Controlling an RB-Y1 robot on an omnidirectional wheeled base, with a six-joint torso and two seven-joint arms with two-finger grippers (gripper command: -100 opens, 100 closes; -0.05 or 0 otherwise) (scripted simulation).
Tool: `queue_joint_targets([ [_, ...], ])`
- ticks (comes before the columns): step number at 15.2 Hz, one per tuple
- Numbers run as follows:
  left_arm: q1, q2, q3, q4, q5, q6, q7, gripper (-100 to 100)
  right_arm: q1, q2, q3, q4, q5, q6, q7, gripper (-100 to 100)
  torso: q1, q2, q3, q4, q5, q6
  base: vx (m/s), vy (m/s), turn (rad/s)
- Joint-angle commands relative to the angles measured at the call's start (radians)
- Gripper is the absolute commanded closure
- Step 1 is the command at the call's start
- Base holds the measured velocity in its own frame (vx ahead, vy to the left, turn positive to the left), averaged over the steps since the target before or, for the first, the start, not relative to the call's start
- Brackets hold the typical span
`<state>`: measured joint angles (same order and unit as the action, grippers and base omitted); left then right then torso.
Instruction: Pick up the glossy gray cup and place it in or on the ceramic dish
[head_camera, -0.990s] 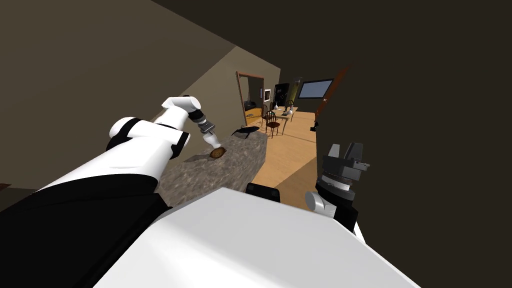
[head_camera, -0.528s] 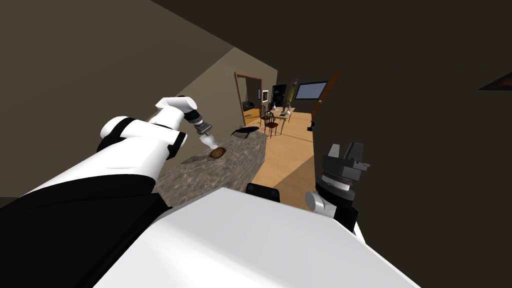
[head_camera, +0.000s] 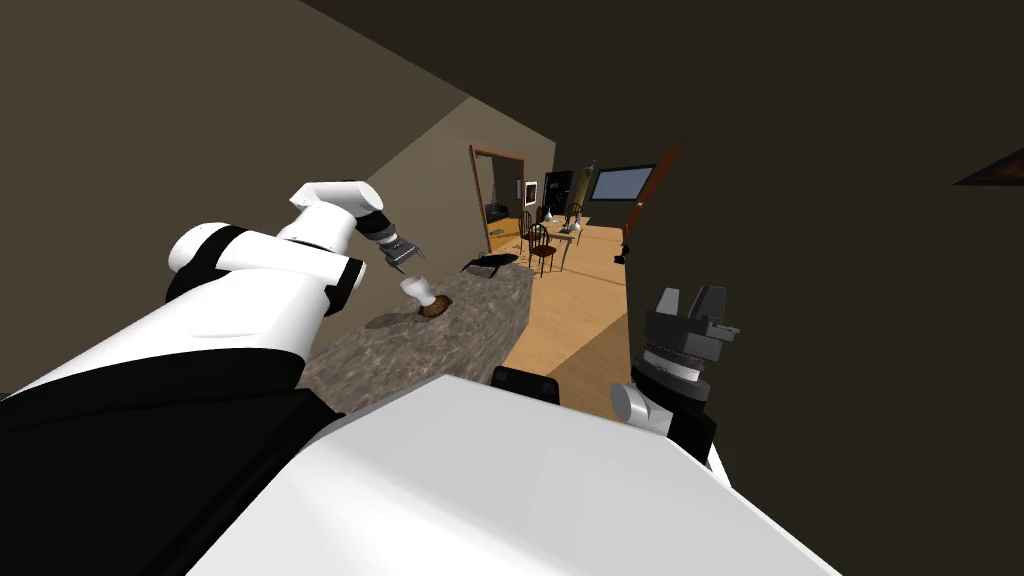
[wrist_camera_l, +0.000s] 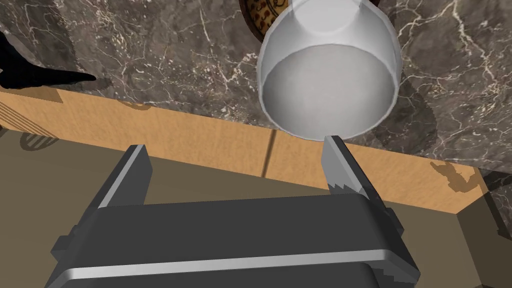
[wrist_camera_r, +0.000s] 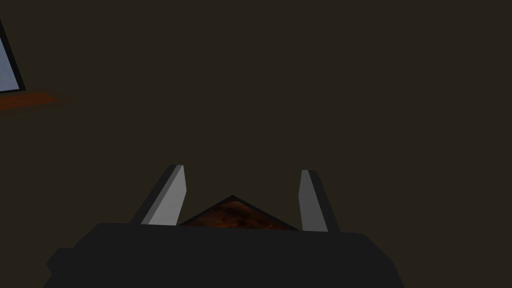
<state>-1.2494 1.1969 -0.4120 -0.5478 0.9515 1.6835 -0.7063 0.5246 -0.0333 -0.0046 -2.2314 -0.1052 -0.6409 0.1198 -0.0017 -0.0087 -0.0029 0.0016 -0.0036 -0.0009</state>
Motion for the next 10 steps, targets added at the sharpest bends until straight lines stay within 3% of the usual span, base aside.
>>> queue_joint_targets([
  [1,0.004,0.022,0.001,-0.033,0.013,0.027,0.006,-100,0.000,0.000,0.000,0.000,0.000,0.000,0.000,0,0.000,0.000,0.000,0.000,0.000,0.000,0.049,-0.020,0.012],
  [4,-0.029,0.061,-0.012,-0.047,0.029,0.072,-0.006,-100,0.000,0.000,0.000,0.000,0.000,0.000,0.000,0,0.000,0.000,0.000,0.000,0.000,0.000,0.041,-0.021,0.011],
  [5,-0.027,0.043,-0.012,-0.022,0.019,0.047,-0.011,-100,0.000,0.000,0.000,0.000,0.000,0.000,0.000,0,0.000,0.000,0.000,0.000,0.000,0.000,0.023,-0.016,0.008],
  [10,-0.028,0.045,-0.013,-0.025,0.020,0.052,-0.012,-100,0.000,0.000,0.000,0.000,0.000,0.000,0.000,0,0.002,0.002,0.001,0.000,0.001,0.000,0.002,-0.001,0.000],
])
